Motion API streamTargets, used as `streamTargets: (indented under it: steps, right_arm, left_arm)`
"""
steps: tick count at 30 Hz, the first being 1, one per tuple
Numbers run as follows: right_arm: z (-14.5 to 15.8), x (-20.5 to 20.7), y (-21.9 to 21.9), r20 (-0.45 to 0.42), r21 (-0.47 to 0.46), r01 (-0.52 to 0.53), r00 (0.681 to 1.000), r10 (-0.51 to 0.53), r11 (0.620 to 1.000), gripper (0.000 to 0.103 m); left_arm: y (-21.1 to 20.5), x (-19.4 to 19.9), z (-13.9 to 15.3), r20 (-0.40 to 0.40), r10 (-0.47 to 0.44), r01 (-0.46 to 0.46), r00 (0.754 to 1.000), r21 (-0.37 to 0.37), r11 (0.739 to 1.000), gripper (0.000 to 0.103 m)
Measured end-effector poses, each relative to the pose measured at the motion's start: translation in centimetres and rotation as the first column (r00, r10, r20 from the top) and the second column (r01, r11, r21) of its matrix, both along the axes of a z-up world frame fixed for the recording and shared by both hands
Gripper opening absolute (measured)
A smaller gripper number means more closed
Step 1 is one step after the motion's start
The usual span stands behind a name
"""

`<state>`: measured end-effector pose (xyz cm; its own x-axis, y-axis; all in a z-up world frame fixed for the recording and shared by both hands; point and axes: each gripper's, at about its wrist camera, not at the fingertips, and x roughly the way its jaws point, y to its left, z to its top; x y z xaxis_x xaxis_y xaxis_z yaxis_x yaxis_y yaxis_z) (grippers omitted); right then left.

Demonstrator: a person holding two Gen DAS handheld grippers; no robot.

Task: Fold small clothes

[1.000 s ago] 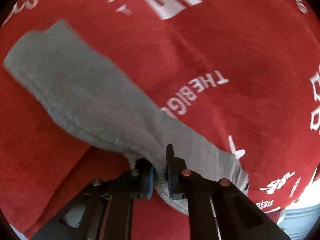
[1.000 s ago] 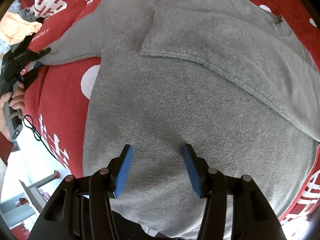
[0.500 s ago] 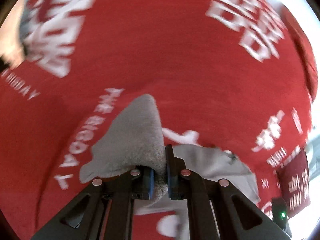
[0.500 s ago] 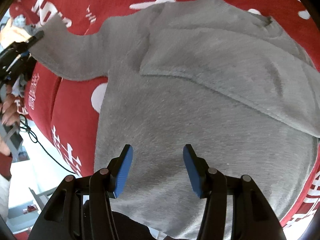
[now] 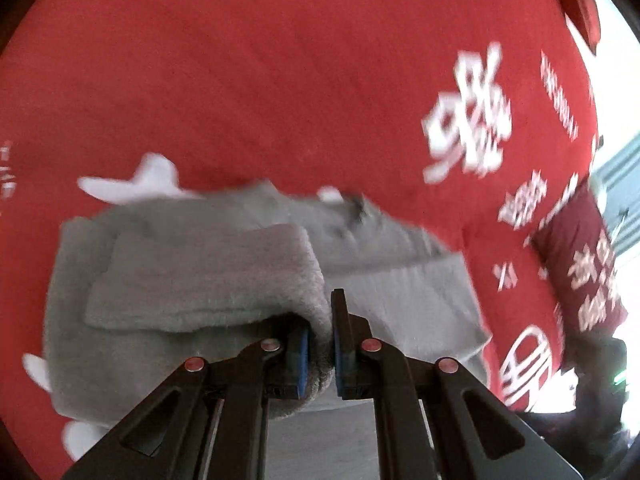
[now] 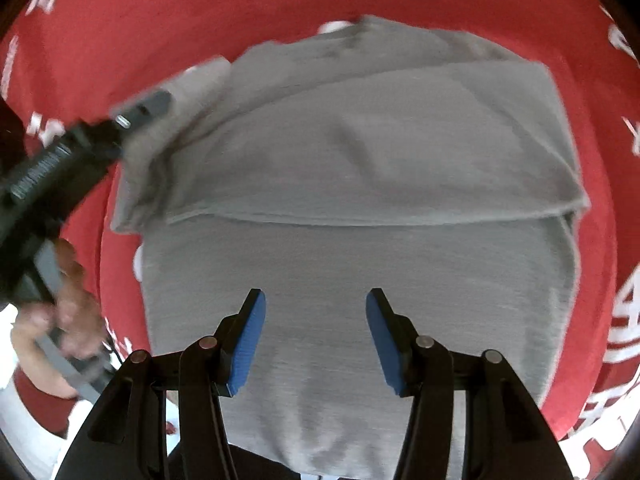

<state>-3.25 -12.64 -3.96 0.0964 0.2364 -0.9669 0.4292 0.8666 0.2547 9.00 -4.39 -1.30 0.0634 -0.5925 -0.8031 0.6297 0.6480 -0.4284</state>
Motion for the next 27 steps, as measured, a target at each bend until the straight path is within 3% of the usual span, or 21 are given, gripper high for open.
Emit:
streamTargets:
  steps: [5, 8, 10, 11, 12, 15, 19, 23, 26, 27]
  right_arm:
    - [-0.3, -1.1, -2.9, -0.004, 0.004, 0.041, 0.999, -0.041, 0.999, 0.057]
    - [-0.3, -0.9, -3.4, 0.009, 0.007, 0.05, 0.999, -0.05, 0.999, 0.057]
    - [0.2, -0.5, -3.8, 0.026, 0.006, 0.048, 0.998, -0.048, 0.999, 0.057]
    - [0.4, 0.0, -3.9, 0.036, 0.002, 0.045, 0.998, -0.045, 0.999, 0.057]
    - [0.8, 0.7, -4.0, 0.052, -0.003, 0.038, 0.998, -0.038, 0.999, 0.057]
    - [2.1, 2.8, -3.3, 0.09, -0.032, -0.008, 0.996, 0.011, 0.999, 0.057]
    - [3.9, 6.7, -0.2, 0.153, -0.105, -0.147, 0.975, 0.162, 0.983, 0.057]
    - [4.5, 10.6, 6.0, 0.187, -0.202, -0.347, 0.904, 0.384, 0.916, 0.057]
    - [2.6, 12.6, 11.7, 0.114, -0.322, -0.511, 0.815, 0.569, 0.797, 0.057]
    - [1.6, 13.0, 13.6, 0.06, -0.39, -0.567, 0.771, 0.634, 0.726, 0.057]
  left_arm:
    - [-2.7, -3.7, -2.5, 0.063, -0.052, 0.041, 0.997, 0.169, 0.985, 0.011]
    - [-2.4, -4.5, -1.8, 0.112, -0.075, 0.051, 0.991, 0.206, 0.977, 0.014]
    - [-1.8, -4.8, -0.7, 0.139, -0.09, 0.059, 0.986, 0.211, 0.976, 0.05]
    - [-1.2, -5.1, 0.1, 0.171, -0.092, 0.054, 0.981, 0.212, 0.976, 0.076]
    - [-0.5, -5.2, 0.8, 0.209, -0.093, 0.046, 0.973, 0.218, 0.975, 0.083]
    - [1.8, -4.9, 2.7, 0.251, -0.095, 0.034, 0.963, 0.236, 0.971, 0.083]
    - [6.5, -3.2, 3.5, 0.27, 0.007, -0.085, 0.963, 0.278, 0.957, 0.083]
    - [12.0, -0.9, 2.0, 0.273, 0.098, -0.196, 0.957, 0.361, 0.912, 0.083]
    - [14.1, 0.2, 0.0, 0.238, 0.139, -0.229, 0.961, 0.406, 0.885, 0.083]
    - [14.7, 0.5, -0.6, 0.228, 0.151, -0.235, 0.962, 0.409, 0.882, 0.083]
